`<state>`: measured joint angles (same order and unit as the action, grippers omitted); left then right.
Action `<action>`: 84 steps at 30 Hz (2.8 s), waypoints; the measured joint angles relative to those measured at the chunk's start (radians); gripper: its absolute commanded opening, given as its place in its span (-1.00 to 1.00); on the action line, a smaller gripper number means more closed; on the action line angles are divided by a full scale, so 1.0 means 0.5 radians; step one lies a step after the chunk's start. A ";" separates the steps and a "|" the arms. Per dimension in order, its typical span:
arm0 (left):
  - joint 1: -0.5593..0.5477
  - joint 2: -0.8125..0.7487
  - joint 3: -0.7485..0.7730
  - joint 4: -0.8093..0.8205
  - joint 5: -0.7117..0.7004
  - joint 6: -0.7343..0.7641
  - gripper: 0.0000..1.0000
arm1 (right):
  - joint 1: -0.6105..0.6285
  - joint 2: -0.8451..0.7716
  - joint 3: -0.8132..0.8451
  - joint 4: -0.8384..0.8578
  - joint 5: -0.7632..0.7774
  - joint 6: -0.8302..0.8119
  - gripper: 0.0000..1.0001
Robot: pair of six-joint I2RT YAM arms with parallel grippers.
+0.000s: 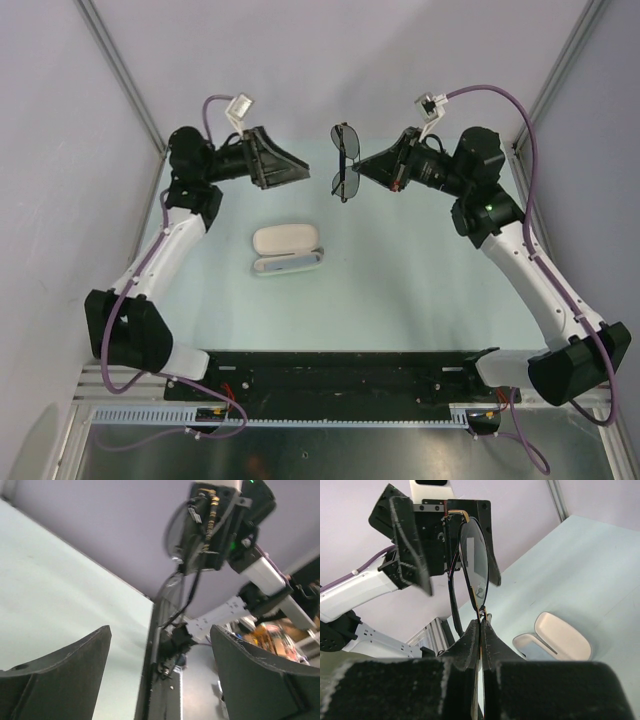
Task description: Organize the sunglasses
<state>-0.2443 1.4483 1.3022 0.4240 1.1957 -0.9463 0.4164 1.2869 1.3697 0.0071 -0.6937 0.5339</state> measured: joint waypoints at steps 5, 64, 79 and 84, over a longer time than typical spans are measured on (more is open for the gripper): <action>0.338 -0.040 -0.321 0.031 -0.188 0.073 0.76 | 0.000 0.018 -0.008 -0.008 0.003 -0.021 -1.00; 0.156 0.640 -0.517 -1.555 -1.930 1.122 -0.29 | -0.030 0.227 -0.138 -0.159 0.066 -0.067 -1.00; -0.085 0.459 -0.707 -1.566 -1.671 1.003 -0.31 | -0.027 0.257 -0.192 -0.469 0.234 -0.121 -1.00; -0.204 0.454 -0.728 -1.569 -1.626 0.967 -0.31 | -0.027 0.264 -0.192 -0.554 0.288 -0.129 -1.00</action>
<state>-0.3466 1.6752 0.9382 -0.3603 0.3828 -0.4629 0.4026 1.4189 1.2736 -0.2699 -0.5499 0.4694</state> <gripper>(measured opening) 0.348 0.020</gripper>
